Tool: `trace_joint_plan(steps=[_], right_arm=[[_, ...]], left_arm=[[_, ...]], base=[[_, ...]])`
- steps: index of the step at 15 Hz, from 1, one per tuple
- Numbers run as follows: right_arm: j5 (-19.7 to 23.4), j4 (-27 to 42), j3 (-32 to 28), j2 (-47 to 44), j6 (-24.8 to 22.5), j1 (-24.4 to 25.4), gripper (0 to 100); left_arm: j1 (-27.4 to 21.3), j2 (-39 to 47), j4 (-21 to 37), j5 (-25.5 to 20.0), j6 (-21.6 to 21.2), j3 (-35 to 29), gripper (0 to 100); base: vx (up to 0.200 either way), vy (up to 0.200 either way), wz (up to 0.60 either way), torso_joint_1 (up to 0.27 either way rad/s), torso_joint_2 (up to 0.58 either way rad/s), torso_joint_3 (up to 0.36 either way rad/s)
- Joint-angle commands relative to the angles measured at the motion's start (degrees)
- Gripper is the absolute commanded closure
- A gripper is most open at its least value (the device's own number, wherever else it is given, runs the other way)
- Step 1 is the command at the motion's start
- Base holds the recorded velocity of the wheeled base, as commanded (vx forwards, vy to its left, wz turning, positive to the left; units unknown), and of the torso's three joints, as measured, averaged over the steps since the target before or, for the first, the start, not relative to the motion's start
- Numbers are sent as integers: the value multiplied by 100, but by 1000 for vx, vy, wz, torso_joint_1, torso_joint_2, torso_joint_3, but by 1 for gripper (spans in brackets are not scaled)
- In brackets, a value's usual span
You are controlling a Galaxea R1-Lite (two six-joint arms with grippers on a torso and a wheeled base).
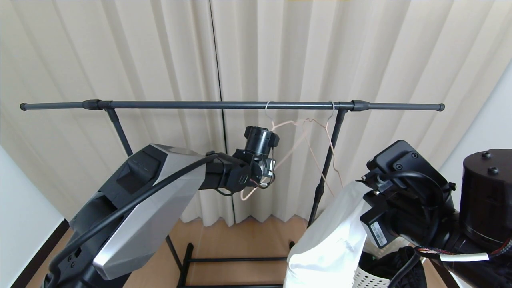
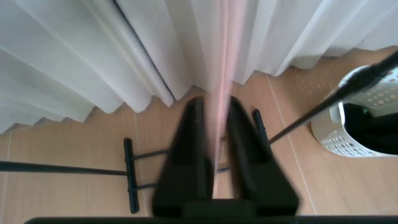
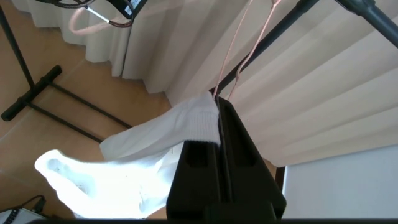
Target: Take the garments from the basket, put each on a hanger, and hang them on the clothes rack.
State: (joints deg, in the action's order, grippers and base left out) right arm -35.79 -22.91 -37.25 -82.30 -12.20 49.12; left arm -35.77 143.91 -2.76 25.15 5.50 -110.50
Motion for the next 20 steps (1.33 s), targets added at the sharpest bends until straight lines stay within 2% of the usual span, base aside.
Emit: trace_joint_plan(steps=[1, 11, 15, 17, 20], right_arm=[[2, -3, -1, -14, -1, 1, 100], [2, -3, -10, 38, -1, 1, 100], [-7, -3, -10, 38, -1, -7, 100], [2, -3, -10, 38, -1, 1, 100], [2, -3, -1, 30, -1, -7, 100]], left_arm=[[0, -21, -6, 8, 4, -16, 100], [-27, -645, 3, 43, 13, 142, 100], [-88, -1023, -32, 78, 21, 775, 100], [-88, -1225, -102, 254, 30, 1100, 100], [-115, -1779, -630, 280, 13, 2137, 100]], base=[[0, 0, 0, 0, 0, 0], [0, 0, 0, 0, 0, 0], [0, 0, 0, 0, 0, 0], [0, 0, 0, 0, 0, 0], [0, 0, 0, 0, 0, 0]])
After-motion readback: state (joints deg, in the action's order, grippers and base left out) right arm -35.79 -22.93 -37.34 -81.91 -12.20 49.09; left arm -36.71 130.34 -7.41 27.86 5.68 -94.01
